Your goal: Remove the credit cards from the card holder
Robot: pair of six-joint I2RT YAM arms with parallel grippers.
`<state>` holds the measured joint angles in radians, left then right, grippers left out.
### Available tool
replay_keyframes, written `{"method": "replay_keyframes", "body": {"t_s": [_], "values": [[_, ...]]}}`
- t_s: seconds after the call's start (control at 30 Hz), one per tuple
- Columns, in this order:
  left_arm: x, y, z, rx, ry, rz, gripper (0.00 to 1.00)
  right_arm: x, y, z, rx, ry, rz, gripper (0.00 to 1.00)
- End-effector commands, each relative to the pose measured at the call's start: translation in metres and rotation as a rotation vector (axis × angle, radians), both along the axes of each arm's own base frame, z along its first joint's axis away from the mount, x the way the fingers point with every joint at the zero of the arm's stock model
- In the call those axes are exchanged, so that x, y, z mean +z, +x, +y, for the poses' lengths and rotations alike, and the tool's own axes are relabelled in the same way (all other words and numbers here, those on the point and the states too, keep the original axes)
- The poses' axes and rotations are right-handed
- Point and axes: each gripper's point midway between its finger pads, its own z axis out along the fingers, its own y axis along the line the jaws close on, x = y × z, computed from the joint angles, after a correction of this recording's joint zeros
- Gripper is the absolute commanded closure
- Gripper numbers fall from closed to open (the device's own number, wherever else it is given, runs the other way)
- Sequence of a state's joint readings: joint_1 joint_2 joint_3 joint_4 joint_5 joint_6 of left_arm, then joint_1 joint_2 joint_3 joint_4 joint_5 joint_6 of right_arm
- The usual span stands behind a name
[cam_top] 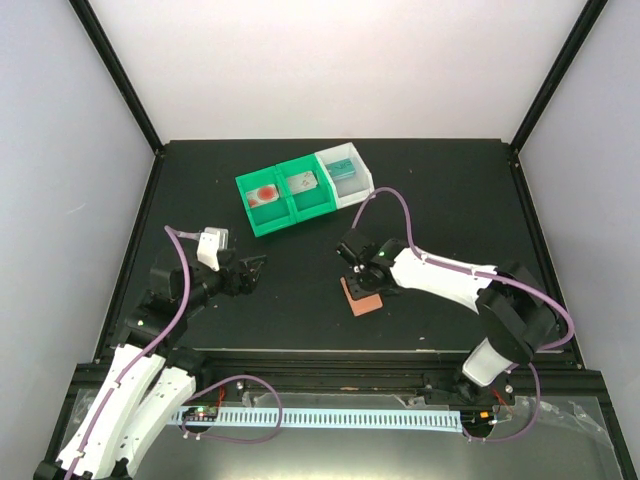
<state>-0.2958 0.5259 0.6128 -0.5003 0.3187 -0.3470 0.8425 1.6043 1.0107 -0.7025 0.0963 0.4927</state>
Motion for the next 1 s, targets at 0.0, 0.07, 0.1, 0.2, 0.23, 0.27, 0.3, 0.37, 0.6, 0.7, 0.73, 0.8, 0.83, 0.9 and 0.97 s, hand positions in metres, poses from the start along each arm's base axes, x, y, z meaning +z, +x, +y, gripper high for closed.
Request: {"method": "replay_keyframes", "body": {"t_s": [0.0,0.07,0.1,0.2,0.23,0.27,0.3,0.37,0.6,0.7,0.73,0.8,0.83,0.9,0.97], "values": [[0.011,-0.001,0.000,-0.006,-0.008,-0.034,0.02,0.011,0.007,-0.001,-0.021,-0.066,-0.067,0.63],[0.012,-0.001,0.001,-0.003,-0.008,-0.040,0.02,0.010,0.011,-0.005,-0.030,-0.104,-0.082,0.72],[0.012,-0.001,0.001,-0.002,-0.008,-0.043,0.02,0.010,0.012,-0.007,-0.031,-0.115,-0.089,0.74],[0.012,-0.001,0.001,0.000,-0.008,-0.042,0.02,0.008,0.016,-0.007,-0.030,-0.134,-0.100,0.77],[0.012,-0.001,0.001,-0.001,-0.007,-0.040,0.02,0.006,0.015,-0.006,-0.027,-0.133,-0.092,0.77],[0.012,-0.001,0.001,-0.003,-0.007,-0.040,0.02,0.003,0.015,-0.004,-0.021,-0.127,-0.082,0.77],[0.012,-0.002,0.001,-0.004,-0.007,-0.041,0.02,0.001,0.015,-0.001,-0.017,-0.117,-0.074,0.77],[0.012,-0.002,0.001,-0.004,-0.008,-0.041,0.02,-0.004,0.012,0.002,-0.011,-0.104,-0.058,0.77],[0.013,-0.002,0.000,-0.007,-0.009,-0.043,0.02,-0.013,0.012,0.001,-0.007,-0.125,-0.046,0.77],[0.012,-0.002,0.000,-0.008,-0.008,-0.042,0.02,-0.018,0.010,0.001,-0.001,-0.129,-0.035,0.77],[0.012,-0.002,0.000,-0.009,-0.008,-0.041,0.02,-0.019,0.010,0.001,-0.002,-0.131,-0.033,0.77],[0.012,-0.002,0.000,-0.009,-0.008,-0.039,0.02,-0.020,0.011,0.000,-0.003,-0.137,-0.035,0.77],[0.012,-0.002,0.000,-0.009,-0.008,-0.040,0.02,-0.020,0.011,-0.002,-0.006,-0.146,-0.037,0.77],[0.011,-0.002,0.000,-0.009,-0.007,-0.038,0.02,-0.021,0.011,-0.005,-0.008,-0.161,-0.041,0.77],[0.011,-0.002,0.000,-0.010,-0.008,-0.037,0.02,-0.022,0.011,-0.007,-0.009,-0.178,-0.041,0.77]]}}
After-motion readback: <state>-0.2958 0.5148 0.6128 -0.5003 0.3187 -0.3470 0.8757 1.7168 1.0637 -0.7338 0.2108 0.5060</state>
